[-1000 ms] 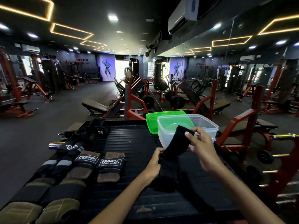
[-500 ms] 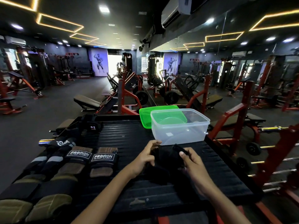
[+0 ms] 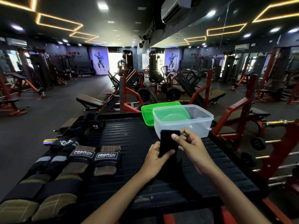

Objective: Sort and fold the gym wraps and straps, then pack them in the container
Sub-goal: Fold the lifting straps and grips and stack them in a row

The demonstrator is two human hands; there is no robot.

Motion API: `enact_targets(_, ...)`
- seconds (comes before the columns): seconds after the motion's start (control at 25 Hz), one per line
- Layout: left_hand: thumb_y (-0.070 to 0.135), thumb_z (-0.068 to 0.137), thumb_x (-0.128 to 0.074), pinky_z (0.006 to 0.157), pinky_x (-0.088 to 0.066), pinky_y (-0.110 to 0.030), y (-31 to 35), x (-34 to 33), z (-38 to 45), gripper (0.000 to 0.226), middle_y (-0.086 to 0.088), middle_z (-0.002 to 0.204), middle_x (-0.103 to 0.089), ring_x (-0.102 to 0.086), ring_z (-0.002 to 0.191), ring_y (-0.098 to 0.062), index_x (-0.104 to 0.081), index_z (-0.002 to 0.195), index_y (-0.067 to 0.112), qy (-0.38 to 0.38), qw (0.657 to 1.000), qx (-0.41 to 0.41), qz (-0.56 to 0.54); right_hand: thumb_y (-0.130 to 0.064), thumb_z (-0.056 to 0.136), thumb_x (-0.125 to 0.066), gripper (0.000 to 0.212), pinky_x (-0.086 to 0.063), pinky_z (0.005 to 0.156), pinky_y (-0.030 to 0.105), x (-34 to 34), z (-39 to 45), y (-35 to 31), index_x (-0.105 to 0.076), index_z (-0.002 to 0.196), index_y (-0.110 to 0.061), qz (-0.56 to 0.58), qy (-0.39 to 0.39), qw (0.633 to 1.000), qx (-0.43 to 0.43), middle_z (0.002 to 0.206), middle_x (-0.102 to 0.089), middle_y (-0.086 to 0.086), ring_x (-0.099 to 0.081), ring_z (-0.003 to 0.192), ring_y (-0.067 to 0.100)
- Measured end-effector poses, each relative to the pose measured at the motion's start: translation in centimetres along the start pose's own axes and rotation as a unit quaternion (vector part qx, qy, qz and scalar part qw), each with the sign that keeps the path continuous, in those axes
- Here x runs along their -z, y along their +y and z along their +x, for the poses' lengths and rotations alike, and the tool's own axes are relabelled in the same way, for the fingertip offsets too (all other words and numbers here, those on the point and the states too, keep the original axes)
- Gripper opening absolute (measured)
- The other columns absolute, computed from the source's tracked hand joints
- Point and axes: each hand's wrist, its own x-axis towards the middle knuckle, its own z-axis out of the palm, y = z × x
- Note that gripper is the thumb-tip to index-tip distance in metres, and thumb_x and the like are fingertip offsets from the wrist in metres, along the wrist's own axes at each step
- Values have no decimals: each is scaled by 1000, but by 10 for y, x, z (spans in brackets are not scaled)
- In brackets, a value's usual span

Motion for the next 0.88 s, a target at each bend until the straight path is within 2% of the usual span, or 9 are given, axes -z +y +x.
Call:
enact_targets(0.08,34,90,-59,83,-39,-18,5,-4,1,21,18,83,-58,-54,92,-7,-70,73,29,40,998,39,-39,-14,90,-56,13,-47,75,26,3,6,-4,-51,78,-17,31,50,998,8,82,-57,4,-57,80,12)
enact_targets(0.12,25,93,-56,74,-39,-21,4,-4,3,44,17,67,-54,-53,77,-6,-60,49,29,57,995,58,-50,-16,90,-56,11,-48,78,29,10,8,1,-52,81,-17,22,103,994,-1,88,-60,4,-60,84,13)
enact_targets(0.2,23,94,-52,57,-31,-21,2,-4,2,63,11,47,-35,-37,54,-6,-30,35,23,73,991,92,-60,-21,90,-59,13,-47,67,30,29,5,21,-49,82,-17,-84,169,978,-93,85,-57,4,-56,76,15)
enact_targets(0.32,30,93,-50,55,-29,-21,5,-5,0,57,8,56,-30,-31,51,-6,-25,42,28,80,990,94,-70,-23,91,-57,15,-41,52,26,37,-16,55,-48,83,-13,-71,48,956,-281,68,-52,3,-49,58,14)
enact_targets(0.44,32,94,-47,64,-40,-33,5,-7,-2,52,-16,61,-41,-41,62,-32,-42,48,7,75,990,80,-84,-13,95,-50,21,-53,62,31,30,-25,58,-65,83,-4,14,58,966,-250,77,-64,7,-59,70,19)
enact_targets(0.52,40,96,-46,88,-42,-43,2,-7,-3,49,-31,92,-55,-54,92,-40,-61,78,-3,57,993,62,-77,-5,94,-48,25,-55,72,33,25,-27,57,-70,82,-2,-6,78,972,-221,80,-67,10,-61,76,18)
enact_targets(0.64,53,92,-42,105,-36,-27,0,-7,-6,30,4,120,-55,-50,119,-13,-54,112,33,28,999,15,-37,7,85,-58,17,-53,64,21,18,-32,58,-69,85,-6,-43,75,978,-191,77,-66,5,-61,70,12)
enact_targets(0.72,48,87,-47,105,-33,-22,-4,-7,-7,31,8,124,-50,-46,122,-10,-54,116,38,17,999,-40,19,11,77,-65,21,-48,56,16,17,-33,59,-70,79,-10,-68,77,981,-167,70,-66,0,-60,65,9)
enact_targets(0.88,34,68,-58,107,-25,-15,-12,-4,-10,55,13,131,-43,-37,126,-5,-51,121,43,-34,981,-140,127,9,77,-65,25,-46,52,25,23,-33,59,-72,64,-11,-101,58,984,-138,62,-66,6,-58,57,15)
